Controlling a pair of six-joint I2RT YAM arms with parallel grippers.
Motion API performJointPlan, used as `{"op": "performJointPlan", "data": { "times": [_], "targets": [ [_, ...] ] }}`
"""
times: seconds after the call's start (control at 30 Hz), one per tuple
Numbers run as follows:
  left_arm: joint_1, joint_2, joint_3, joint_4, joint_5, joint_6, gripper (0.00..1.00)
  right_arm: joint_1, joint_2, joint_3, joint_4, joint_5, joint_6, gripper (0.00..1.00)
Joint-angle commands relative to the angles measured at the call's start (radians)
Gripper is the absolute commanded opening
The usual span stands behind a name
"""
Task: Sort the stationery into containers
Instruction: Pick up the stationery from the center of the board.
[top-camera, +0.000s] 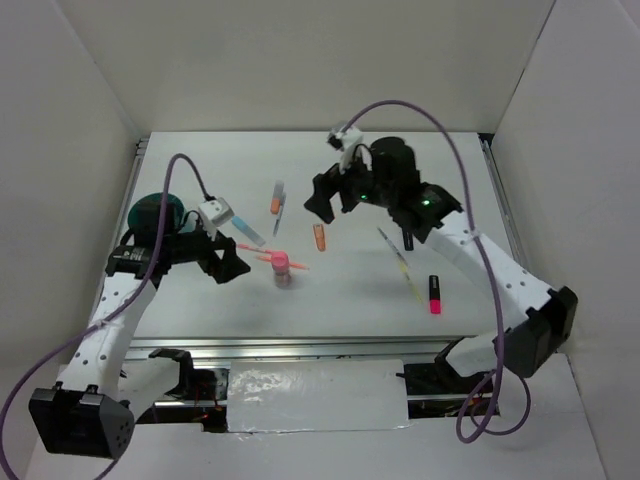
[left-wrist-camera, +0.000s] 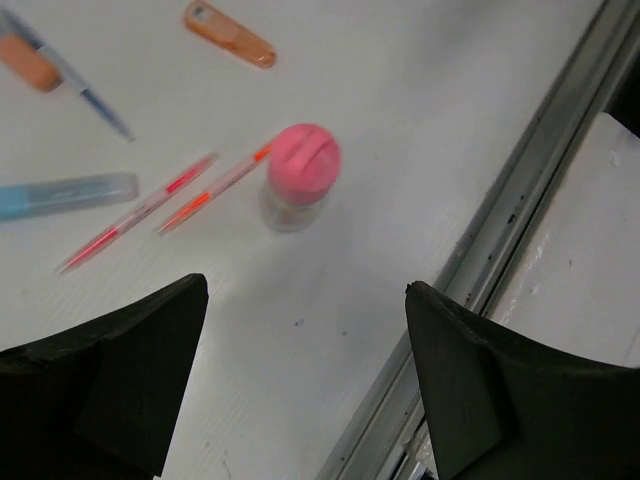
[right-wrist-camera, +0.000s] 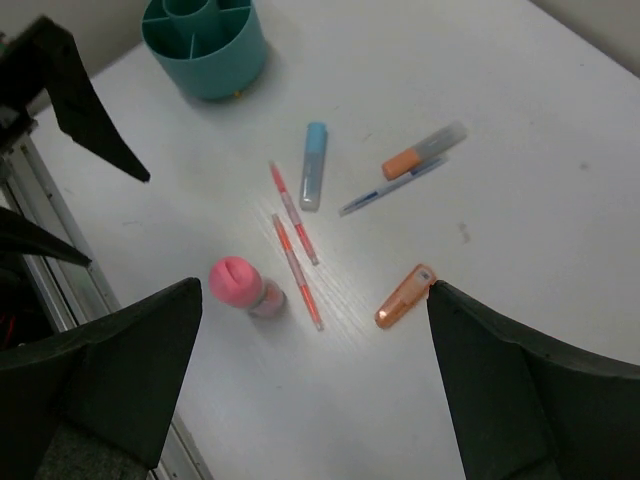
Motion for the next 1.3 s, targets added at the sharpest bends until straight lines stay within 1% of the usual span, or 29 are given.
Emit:
{"op": "performJointPlan", "data": {
  "times": [0.0, 0.03, 0.1, 0.13, 0.17, 0.23, 0.27, 0.37, 0.47, 0.57, 0.67, 0.87, 1.07, 1.1, 1.17, 1.27],
  "targets": [
    [-0.158, 0.027, -0.013, 0.123, -0.091, -0.010, 0.92, -0.098, -0.108, 0.001, -0.128, -0.173, -0.003, 1.00],
    [-0.173, 0.068, -0.008, 0.128, -0.090, -0.002, 0.91, -0.160, -0.131, -0.016, -0.136, -0.184, -0.005, 1.00],
    [-0.204, 0.116, 0.016, 0.121, -0.073, 0.033, 0.89, -0.222, -0.177, -0.050, -0.162, -0.225, -0.019, 1.00],
    [-0.212, 0.161, 0.024, 0.125, -0.073, 0.042, 0.88, -0.277, -0.187, -0.054, -0.209, -0.240, -0.025, 1.00],
    [-0.218, 0.180, 0.028, 0.128, -0.066, 0.052, 0.88, -0.303, -0.195, -0.064, -0.229, -0.251, -0.025, 1.00],
    [-0.226, 0.212, 0.028, 0.186, -0.069, 0.036, 0.88, -0.348, -0.233, -0.090, -0.253, -0.308, -0.005, 1.00],
    [-0.233, 0.220, 0.028, 0.228, -0.085, 0.030, 0.89, -0.387, -0.253, -0.131, -0.248, -0.326, 0.007, 1.00],
    [-0.256, 0.266, 0.045, 0.249, -0.104, 0.032, 0.91, -0.415, -0.313, -0.182, -0.245, -0.339, -0.002, 1.00],
    [-0.284, 0.323, 0.090, 0.220, -0.093, 0.056, 0.91, -0.444, -0.335, -0.196, -0.254, -0.336, -0.005, 1.00],
    [-0.312, 0.358, 0.099, 0.217, -0.095, 0.064, 0.92, -0.463, -0.323, -0.186, -0.272, -0.343, -0.011, 1.00],
    [-0.345, 0.377, 0.094, 0.243, -0.128, 0.062, 0.92, -0.469, -0.301, -0.177, -0.285, -0.353, -0.007, 1.00],
    [-0.365, 0.439, 0.108, 0.273, -0.159, 0.059, 0.90, -0.472, -0.300, -0.191, -0.269, -0.357, -0.005, 0.99],
    [-0.388, 0.475, 0.107, 0.290, -0.200, 0.070, 0.78, -0.477, -0.301, -0.211, -0.282, -0.346, -0.023, 0.99],
    [-0.391, 0.482, 0.108, 0.290, -0.207, 0.073, 0.73, -0.478, -0.301, -0.212, -0.280, -0.348, -0.025, 0.99],
    [-0.396, 0.485, 0.105, 0.292, -0.214, 0.076, 0.68, -0.477, -0.300, -0.217, -0.277, -0.348, -0.023, 0.99],
    [-0.396, 0.470, 0.090, 0.315, -0.213, 0.072, 0.57, -0.477, -0.295, -0.220, -0.273, -0.351, -0.020, 0.99]
  ]
}}
